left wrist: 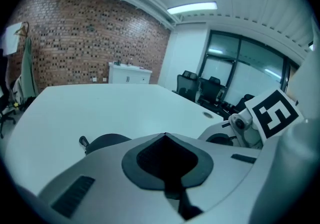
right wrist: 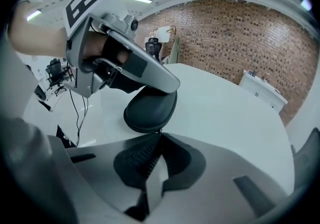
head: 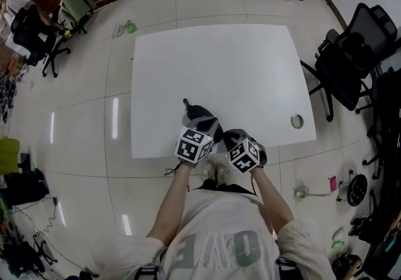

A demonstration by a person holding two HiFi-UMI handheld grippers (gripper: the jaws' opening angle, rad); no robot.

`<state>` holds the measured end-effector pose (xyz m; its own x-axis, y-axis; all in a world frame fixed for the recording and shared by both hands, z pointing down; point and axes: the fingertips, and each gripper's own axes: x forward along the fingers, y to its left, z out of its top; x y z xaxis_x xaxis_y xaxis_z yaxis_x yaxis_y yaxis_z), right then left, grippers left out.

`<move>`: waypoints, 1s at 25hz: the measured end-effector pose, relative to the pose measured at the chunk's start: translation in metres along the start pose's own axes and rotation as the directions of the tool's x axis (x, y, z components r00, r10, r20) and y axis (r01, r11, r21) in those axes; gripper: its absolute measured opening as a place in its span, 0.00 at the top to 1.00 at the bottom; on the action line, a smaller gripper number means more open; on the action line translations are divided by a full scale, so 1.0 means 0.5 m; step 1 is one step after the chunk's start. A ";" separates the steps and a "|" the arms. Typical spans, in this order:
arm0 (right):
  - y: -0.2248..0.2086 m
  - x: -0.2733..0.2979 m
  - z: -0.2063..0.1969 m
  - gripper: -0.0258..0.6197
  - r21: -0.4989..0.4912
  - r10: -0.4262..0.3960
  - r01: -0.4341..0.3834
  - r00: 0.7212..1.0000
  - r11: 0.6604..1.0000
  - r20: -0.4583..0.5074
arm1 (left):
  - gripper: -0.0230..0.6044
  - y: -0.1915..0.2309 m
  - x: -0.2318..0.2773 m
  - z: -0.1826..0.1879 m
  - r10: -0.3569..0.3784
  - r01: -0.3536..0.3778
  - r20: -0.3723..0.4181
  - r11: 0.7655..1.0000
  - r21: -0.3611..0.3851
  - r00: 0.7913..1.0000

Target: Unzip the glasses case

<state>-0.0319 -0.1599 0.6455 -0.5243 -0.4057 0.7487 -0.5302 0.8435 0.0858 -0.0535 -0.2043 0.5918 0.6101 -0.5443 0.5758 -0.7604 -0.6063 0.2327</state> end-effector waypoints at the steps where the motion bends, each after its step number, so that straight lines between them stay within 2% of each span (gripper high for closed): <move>1: -0.005 0.003 0.001 0.96 -0.031 0.008 -0.008 1.000 0.999 -0.006 | 0.96 -0.001 0.000 0.000 -0.005 0.005 0.006 1.000 -0.009 1.000; 6: -0.025 0.013 0.012 0.96 -0.156 0.087 -0.087 0.996 0.984 -0.009 | 0.96 -0.002 0.001 0.004 -0.024 0.024 0.007 0.999 -0.037 1.000; 10: -0.049 0.034 0.036 0.96 -0.223 0.077 -0.082 0.997 0.971 -0.030 | 0.96 0.002 -0.003 0.004 -0.028 0.029 0.011 0.998 -0.052 1.000; 18: -0.079 0.078 0.087 0.96 -0.318 0.133 -0.133 0.991 0.939 -0.024 | 0.96 0.001 -0.004 0.006 -0.032 0.033 0.023 0.996 -0.079 0.999; 23: -0.088 0.102 0.113 0.96 -0.322 0.161 -0.157 0.987 0.934 -0.014 | 0.96 0.002 -0.002 0.006 -0.044 0.045 0.018 0.996 -0.070 0.999; 25: -0.093 0.099 0.113 0.96 -0.287 0.127 -0.121 0.992 0.950 0.002 | 0.96 0.010 -0.005 0.011 -0.026 0.030 0.030 0.993 -0.116 0.999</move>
<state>-0.0706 -0.2391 0.6413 -0.5883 -0.2961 0.7525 -0.2493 0.9516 0.1795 -0.0577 -0.2091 0.5870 0.6363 -0.5454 0.5456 -0.7627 -0.5507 0.3390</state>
